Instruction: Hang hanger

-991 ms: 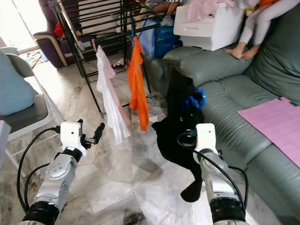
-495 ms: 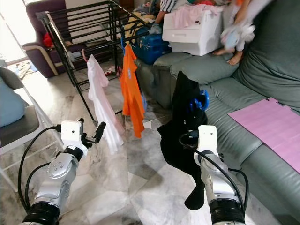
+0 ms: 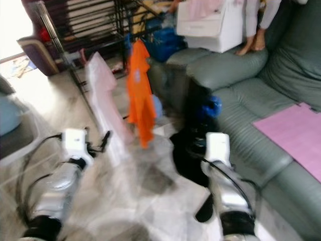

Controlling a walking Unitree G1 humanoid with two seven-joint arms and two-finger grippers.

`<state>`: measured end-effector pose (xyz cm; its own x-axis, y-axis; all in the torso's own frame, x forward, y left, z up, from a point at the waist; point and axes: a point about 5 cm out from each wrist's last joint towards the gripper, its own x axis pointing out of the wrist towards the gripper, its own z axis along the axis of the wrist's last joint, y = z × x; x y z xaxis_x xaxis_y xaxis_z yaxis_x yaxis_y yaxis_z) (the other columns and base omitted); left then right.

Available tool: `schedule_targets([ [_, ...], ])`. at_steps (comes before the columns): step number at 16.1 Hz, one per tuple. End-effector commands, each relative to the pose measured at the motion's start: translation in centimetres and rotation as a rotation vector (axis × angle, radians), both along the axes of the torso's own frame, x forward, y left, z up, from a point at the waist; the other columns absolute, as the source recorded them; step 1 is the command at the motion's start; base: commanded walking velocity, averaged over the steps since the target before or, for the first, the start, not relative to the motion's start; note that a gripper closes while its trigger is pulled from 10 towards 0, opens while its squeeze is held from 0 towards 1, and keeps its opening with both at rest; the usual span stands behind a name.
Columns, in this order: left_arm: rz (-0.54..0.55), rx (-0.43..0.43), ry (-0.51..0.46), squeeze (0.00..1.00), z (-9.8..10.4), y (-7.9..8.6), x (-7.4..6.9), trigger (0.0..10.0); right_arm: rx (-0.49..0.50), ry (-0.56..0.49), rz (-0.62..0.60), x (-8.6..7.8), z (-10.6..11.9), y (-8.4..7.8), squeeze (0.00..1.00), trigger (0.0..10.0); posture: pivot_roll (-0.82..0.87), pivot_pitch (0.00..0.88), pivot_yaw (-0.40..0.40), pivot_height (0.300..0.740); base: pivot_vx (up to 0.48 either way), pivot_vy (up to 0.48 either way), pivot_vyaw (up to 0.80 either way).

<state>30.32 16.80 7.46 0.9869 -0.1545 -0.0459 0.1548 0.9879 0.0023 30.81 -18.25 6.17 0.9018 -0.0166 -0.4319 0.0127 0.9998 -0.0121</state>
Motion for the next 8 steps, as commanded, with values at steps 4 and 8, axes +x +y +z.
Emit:
schedule_targets([
  [4,-0.005,-0.009,-0.009,0.0,0.44,-0.51,0.32,10.0,-0.024,-0.052,-0.002,0.65,1.33,-0.61,0.0,10.0,-0.19,0.0,0.095,0.74,0.472,0.0,0.0],
  [8,0.005,-0.002,0.001,0.0,0.44,-0.55,0.52,10.0,-0.025,-0.053,0.01,0.73,1.46,-0.74,0.0,10.0,-0.19,0.0,0.092,0.74,0.471,0.0,0.68],
])
